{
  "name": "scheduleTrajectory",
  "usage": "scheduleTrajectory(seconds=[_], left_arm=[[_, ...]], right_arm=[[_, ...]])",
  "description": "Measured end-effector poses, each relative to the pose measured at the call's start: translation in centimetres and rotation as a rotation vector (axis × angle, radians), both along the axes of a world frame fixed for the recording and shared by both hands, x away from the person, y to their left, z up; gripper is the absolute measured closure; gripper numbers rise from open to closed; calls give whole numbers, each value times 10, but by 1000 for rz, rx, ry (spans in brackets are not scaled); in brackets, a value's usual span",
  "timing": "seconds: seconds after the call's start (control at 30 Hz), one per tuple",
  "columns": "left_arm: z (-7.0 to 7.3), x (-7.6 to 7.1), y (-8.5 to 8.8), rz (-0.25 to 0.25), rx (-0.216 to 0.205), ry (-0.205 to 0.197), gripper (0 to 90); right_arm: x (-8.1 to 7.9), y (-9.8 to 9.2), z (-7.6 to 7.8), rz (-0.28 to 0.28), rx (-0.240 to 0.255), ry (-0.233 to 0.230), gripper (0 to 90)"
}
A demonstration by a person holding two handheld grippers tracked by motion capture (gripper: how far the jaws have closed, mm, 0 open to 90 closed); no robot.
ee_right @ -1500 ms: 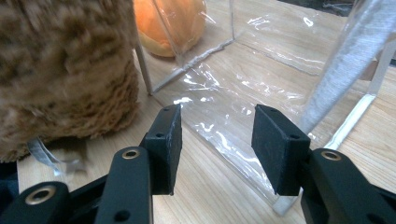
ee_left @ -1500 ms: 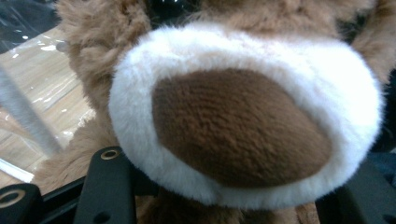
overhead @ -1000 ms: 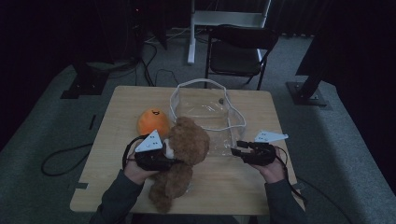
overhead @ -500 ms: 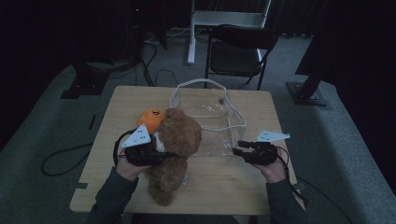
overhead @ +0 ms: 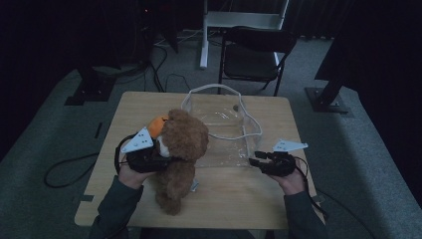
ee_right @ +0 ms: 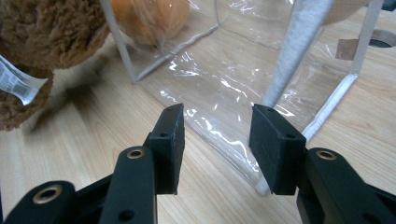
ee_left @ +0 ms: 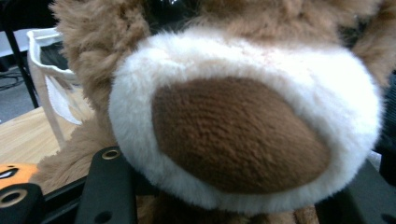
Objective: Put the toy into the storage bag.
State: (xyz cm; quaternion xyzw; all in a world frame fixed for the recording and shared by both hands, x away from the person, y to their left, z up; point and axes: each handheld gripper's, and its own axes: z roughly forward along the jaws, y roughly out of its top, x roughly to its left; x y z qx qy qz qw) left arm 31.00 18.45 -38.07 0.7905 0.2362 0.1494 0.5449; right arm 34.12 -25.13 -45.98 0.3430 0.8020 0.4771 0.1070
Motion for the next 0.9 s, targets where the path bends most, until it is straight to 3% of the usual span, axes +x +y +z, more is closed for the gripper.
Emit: scheduleTrajectory(seconds=[0.37,0.9], left_arm=[[8,-2,7,27,-5,-17,440],[17,1,17,58,-9,-31,440]], right_arm=[[1,-2,-2,-1,17,7,548],[0,-9,-6,-18,-20,-8,540]])
